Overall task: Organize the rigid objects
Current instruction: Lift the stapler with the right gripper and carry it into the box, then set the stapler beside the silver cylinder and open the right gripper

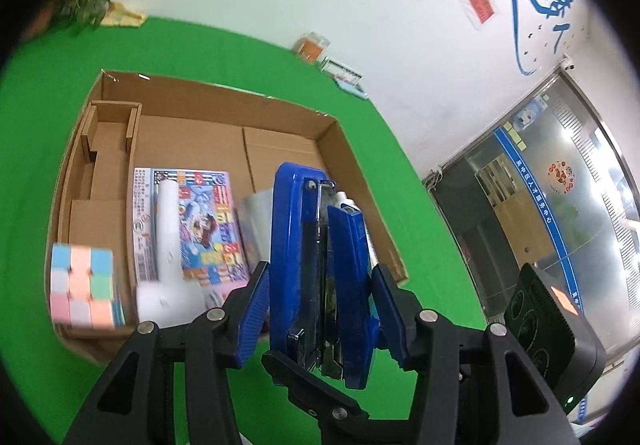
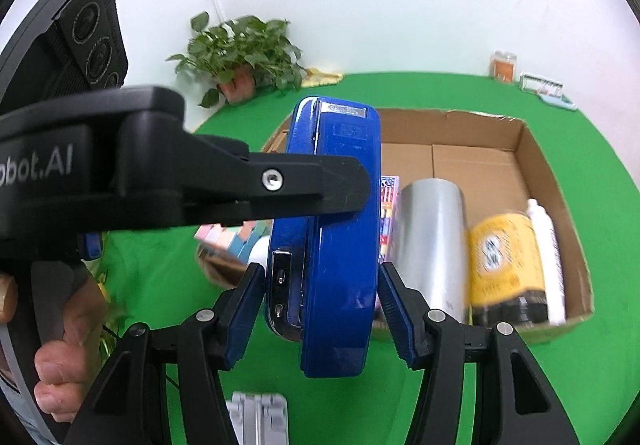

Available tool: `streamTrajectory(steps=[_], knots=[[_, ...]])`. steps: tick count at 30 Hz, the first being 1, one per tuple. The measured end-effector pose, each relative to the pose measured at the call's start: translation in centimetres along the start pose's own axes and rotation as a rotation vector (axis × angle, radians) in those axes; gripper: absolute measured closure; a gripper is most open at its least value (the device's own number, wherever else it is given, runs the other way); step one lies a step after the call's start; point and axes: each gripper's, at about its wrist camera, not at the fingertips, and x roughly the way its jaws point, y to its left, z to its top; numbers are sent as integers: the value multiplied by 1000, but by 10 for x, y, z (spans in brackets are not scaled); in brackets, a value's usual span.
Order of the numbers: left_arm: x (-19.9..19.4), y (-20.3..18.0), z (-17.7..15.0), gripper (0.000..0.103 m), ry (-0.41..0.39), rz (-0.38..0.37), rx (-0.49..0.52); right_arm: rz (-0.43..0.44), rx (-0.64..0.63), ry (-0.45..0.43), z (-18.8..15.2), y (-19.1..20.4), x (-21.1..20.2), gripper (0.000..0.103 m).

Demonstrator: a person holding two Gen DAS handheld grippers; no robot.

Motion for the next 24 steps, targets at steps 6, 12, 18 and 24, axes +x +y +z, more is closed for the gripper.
streamTrajectory(steps=[6,12,18,24], knots=[[36,40,15,54,115,-21,-96,2,53,130,15,-20,51,48],[66,68,13,54,190,-45,-167,-19,88,203,9,-20,82,48],[79,80,18,54,237,-37,-202,-28,110,229,14,-26,105,48],[91,86,26,54,272,-19,-207,-49,116,247,13,-31,114,48]])
